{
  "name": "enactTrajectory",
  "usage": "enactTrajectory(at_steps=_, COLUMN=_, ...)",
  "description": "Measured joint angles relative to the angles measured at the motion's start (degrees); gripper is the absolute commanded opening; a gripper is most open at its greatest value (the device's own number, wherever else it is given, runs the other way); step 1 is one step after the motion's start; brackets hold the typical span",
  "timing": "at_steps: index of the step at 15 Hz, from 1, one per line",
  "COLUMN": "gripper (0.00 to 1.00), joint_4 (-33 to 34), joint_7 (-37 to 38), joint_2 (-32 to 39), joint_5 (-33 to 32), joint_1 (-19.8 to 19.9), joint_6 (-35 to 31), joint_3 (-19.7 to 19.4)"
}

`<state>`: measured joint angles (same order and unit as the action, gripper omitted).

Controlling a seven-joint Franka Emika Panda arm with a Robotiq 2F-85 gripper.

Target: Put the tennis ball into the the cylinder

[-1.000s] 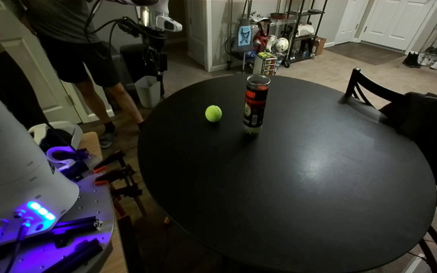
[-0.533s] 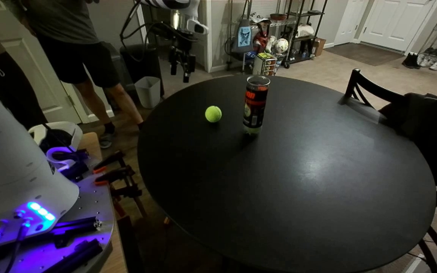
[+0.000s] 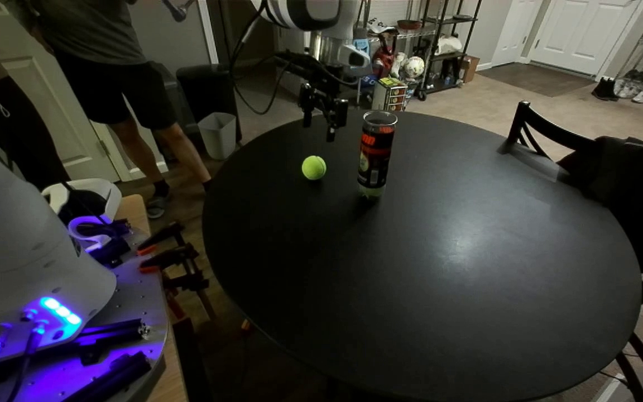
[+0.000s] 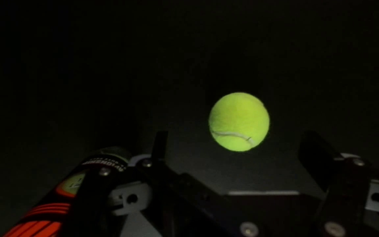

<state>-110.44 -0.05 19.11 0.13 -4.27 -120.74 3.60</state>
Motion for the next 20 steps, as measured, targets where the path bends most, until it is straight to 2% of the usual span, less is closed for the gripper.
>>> enactTrajectory(at_steps=7, gripper=1.00, joint_4=6.09, joint_7=-5.93, joint_2=5.84, joint_5=0.08, joint_1=3.37, joint_6=0.24, joint_3=-0.84)
enactTrajectory(at_steps=15, gripper=1.00, joint_4=8.34, joint_7=-6.16, joint_2=7.80, joint_5=0.07, joint_1=3.43, joint_6=0.89, joint_3=-0.98)
enactTrajectory(at_steps=20, gripper=1.00, joint_4=8.69, joint_7=-6.16, joint_2=7.90, joint_5=0.07, joint_1=3.21, joint_6=3.76, joint_3=-0.89)
